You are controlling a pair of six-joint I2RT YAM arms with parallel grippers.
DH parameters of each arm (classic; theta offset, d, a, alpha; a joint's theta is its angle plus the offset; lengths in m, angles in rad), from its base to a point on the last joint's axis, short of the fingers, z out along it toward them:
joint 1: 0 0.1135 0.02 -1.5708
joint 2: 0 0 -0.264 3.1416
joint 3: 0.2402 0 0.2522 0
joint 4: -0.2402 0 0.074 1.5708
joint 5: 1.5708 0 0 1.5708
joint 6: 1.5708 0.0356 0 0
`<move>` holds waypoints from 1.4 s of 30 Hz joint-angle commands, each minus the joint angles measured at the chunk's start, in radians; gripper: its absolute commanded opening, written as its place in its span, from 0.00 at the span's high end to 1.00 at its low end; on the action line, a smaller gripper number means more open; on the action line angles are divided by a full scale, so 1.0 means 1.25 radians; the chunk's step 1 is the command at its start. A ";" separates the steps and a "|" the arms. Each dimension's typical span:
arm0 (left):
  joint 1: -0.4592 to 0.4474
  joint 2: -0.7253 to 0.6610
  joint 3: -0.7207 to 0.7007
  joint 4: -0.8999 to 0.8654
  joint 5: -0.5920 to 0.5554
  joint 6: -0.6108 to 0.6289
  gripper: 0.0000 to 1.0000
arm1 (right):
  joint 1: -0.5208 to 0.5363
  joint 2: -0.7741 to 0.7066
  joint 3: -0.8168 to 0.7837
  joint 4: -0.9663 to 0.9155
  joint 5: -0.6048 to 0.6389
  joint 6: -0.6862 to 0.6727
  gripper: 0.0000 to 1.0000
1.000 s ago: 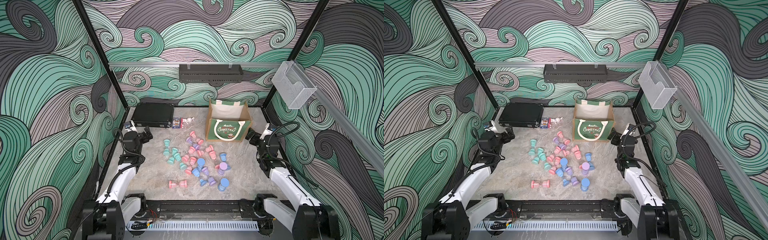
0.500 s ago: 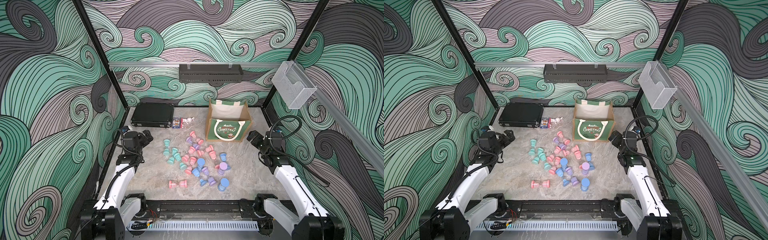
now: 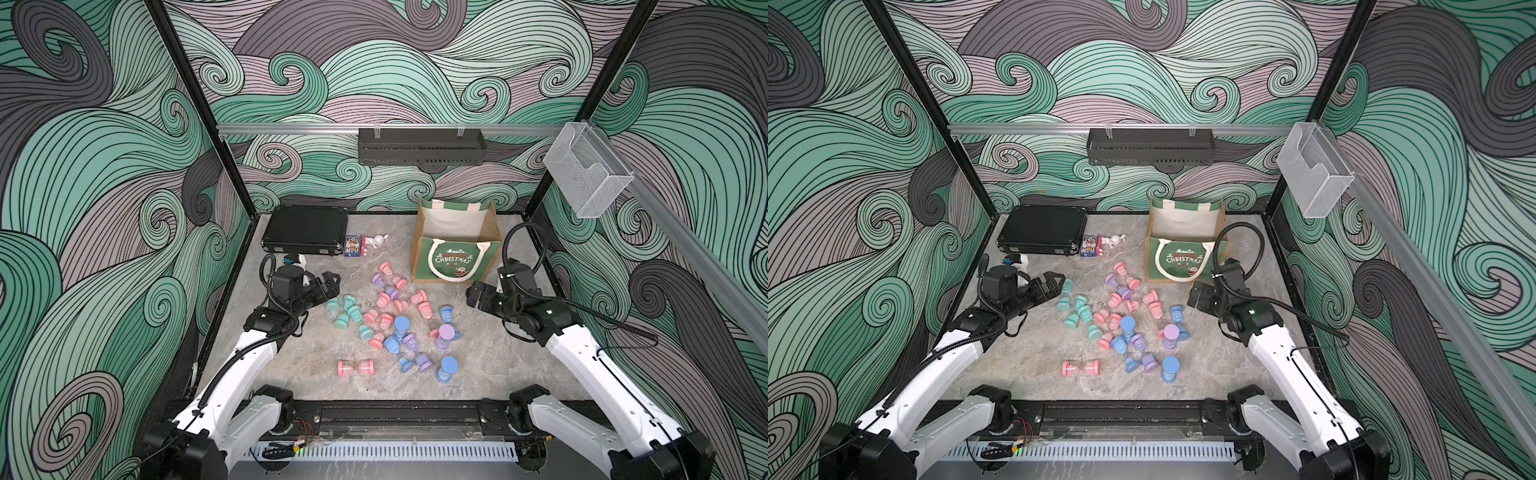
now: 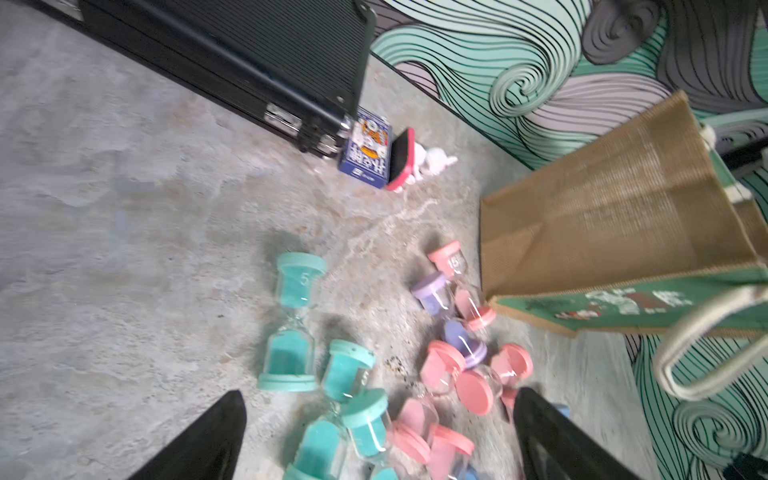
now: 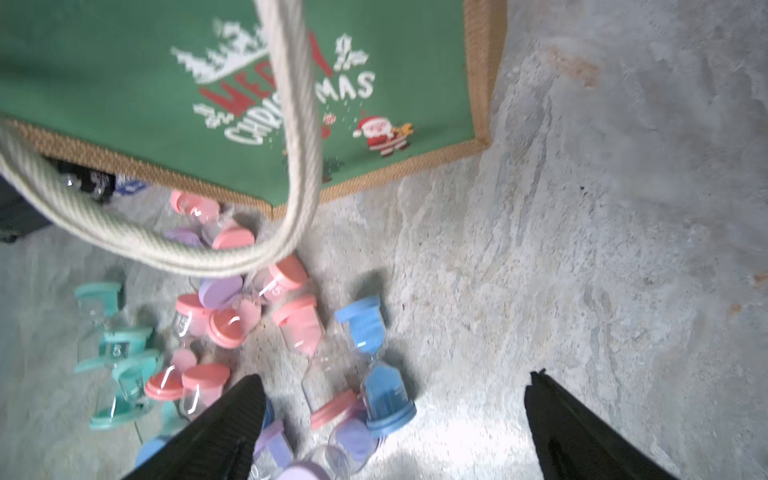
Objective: Put the hourglass into the canvas bag
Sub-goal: Pick up the hourglass from the center of the board.
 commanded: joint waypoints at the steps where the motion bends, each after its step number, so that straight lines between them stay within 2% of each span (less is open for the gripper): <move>1: -0.058 -0.012 0.044 -0.047 0.029 0.035 0.01 | 0.059 -0.001 0.033 -0.117 0.031 0.003 0.01; 7: -0.152 -0.012 0.049 -0.063 0.055 0.050 0.01 | 0.175 0.015 0.043 -0.177 0.053 0.054 0.00; 11: -0.208 -0.004 0.046 -0.057 0.050 0.056 0.01 | 0.234 0.061 0.042 -0.151 0.016 0.070 0.03; 15: -0.271 0.021 0.054 -0.039 0.040 0.054 0.01 | 0.309 0.102 0.047 -0.121 0.027 0.096 0.05; 24: -0.374 0.065 0.065 -0.008 -0.031 0.060 0.01 | 0.359 0.189 0.047 -0.076 0.059 0.136 0.13; 31: -0.386 0.067 0.074 0.002 -0.059 0.053 0.01 | 0.372 0.253 0.056 -0.042 0.071 0.136 0.28; 42: -0.387 0.071 0.084 0.002 -0.052 0.062 0.02 | 0.385 0.298 0.030 -0.028 0.109 0.125 0.42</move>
